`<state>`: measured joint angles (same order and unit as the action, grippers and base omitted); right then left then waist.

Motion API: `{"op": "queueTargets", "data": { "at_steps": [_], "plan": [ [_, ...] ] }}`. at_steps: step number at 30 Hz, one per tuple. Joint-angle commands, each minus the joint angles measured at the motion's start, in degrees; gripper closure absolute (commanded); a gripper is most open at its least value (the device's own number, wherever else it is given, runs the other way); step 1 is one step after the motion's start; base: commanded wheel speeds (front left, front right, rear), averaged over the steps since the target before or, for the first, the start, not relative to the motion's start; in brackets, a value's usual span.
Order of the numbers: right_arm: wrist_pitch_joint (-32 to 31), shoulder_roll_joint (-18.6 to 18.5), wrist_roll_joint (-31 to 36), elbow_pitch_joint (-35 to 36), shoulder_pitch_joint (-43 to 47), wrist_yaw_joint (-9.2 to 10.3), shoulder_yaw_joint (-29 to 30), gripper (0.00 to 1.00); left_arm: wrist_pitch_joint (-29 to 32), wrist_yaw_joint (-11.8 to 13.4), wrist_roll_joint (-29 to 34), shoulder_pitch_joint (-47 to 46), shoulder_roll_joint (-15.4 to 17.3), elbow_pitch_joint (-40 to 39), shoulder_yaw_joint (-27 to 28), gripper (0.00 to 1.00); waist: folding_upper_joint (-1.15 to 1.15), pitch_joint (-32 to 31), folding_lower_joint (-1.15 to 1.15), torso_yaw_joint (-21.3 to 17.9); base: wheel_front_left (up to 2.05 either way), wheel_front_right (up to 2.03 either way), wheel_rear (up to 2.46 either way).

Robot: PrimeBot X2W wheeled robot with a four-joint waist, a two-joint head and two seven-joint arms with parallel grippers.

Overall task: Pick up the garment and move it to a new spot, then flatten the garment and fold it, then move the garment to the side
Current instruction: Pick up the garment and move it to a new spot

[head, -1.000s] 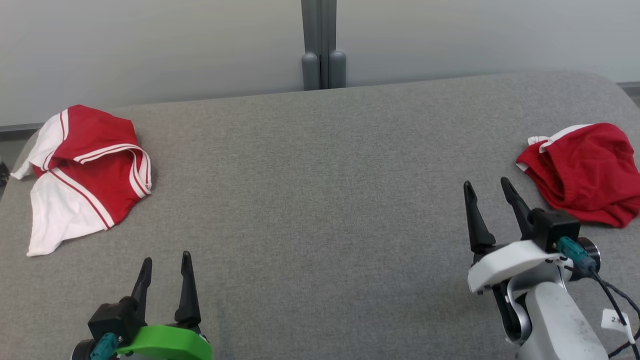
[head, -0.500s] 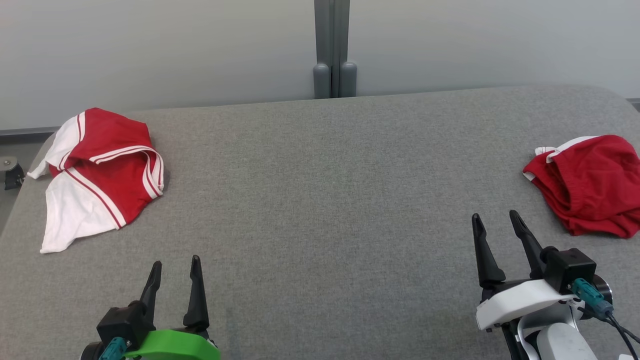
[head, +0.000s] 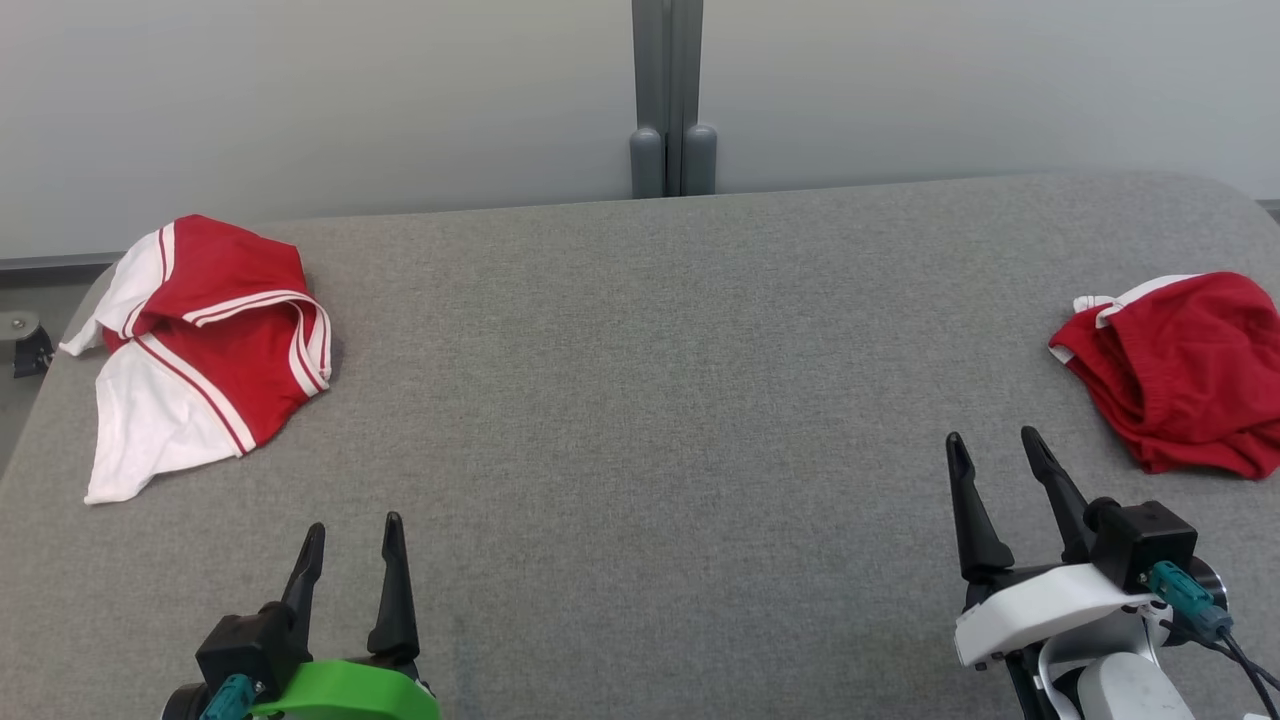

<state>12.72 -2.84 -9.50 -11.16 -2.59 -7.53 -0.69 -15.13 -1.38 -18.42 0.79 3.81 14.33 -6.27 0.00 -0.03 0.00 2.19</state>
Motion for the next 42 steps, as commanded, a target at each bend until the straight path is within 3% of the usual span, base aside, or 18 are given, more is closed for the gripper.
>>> {"op": "queueTargets", "data": {
  "at_steps": [1, 9, 21, 27, 42],
  "plan": [
    [0.10, -0.11, -0.19, 0.22, 0.70, 0.09, 0.14, 0.00, -0.01, -0.23, 0.33, -0.42, -0.07, 0.13, 0.19, 0.00, 0.00, -0.01, 0.00, 0.10, 0.00, 0.00, 0.00],
    [0.11, -0.11, 0.20, 0.87, 1.17, 0.09, 0.56, 0.00, -0.01, -0.43, 0.72, -1.30, -0.09, 0.28, -0.26, 0.00, 0.00, -0.18, 0.00, 3.48, 0.00, 0.00, 0.00],
    [0.57, -0.09, -0.76, 1.20, 0.59, 0.09, 0.26, 0.00, -0.01, -0.03, 1.15, -1.94, 1.23, -0.32, 0.27, 0.00, 0.00, -0.32, 0.00, 21.01, 0.00, 0.00, 0.00],
    [0.75, -0.12, -1.33, 0.71, 0.10, 0.09, -0.74, 0.00, -0.01, -0.06, 0.59, -1.57, 1.65, -0.23, 0.79, 0.00, 0.00, -0.24, 0.00, 27.13, 0.00, 0.00, 0.00],
    [0.77, -0.14, -1.01, 0.87, -0.65, 0.09, -1.65, 0.00, -0.01, 0.19, 0.61, -0.12, 1.22, -1.08, 1.66, 0.00, 0.00, 1.22, 0.00, 27.23, 0.00, 0.00, 0.00]
  ]
}}
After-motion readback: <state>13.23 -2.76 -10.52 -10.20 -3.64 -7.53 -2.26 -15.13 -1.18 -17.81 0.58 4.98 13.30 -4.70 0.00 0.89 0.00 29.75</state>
